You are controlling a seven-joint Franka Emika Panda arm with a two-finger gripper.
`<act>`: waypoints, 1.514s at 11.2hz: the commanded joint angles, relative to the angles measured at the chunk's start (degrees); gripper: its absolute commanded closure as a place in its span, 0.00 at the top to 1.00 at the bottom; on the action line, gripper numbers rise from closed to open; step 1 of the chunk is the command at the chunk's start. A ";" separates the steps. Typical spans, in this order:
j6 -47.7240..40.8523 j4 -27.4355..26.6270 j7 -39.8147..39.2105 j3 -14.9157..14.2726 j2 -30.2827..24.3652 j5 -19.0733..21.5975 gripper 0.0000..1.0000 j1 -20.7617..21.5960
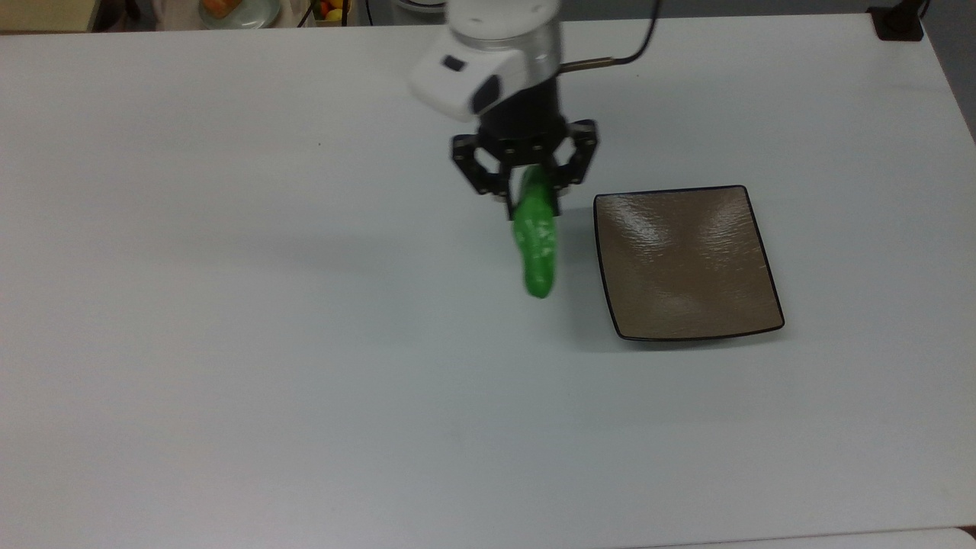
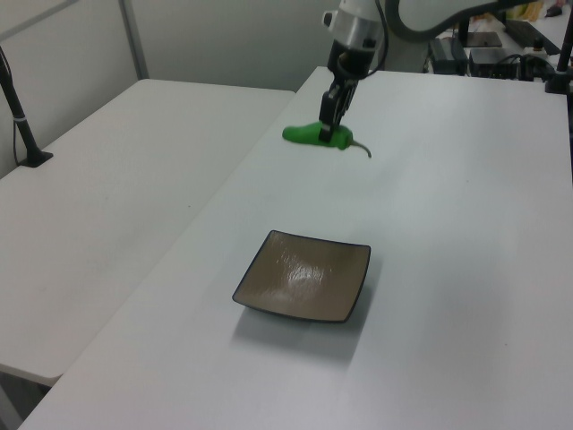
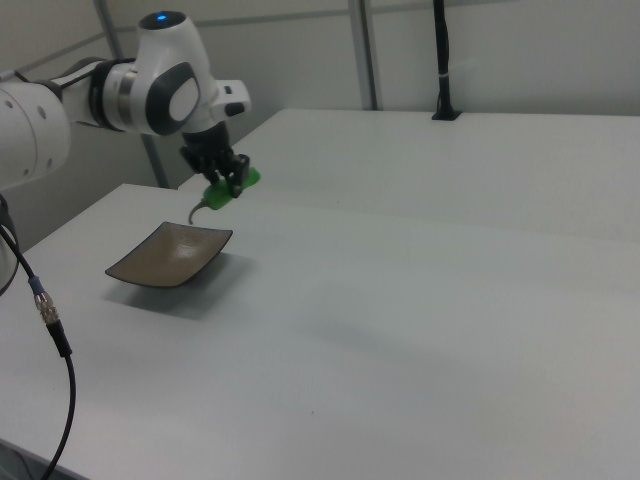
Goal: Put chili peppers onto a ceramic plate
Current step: 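Lift the chili pepper and carry it over the brown plate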
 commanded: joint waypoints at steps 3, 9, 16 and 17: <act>3.70 -0.98 6.37 2.77 3.52 0.12 0.25 6.32; 13.99 -1.68 8.32 2.77 10.64 -0.06 0.26 11.34; 15.67 -2.56 7.97 2.77 11.71 -0.06 1.00 11.87; 15.41 -2.56 8.05 2.77 11.27 -0.06 1.00 11.70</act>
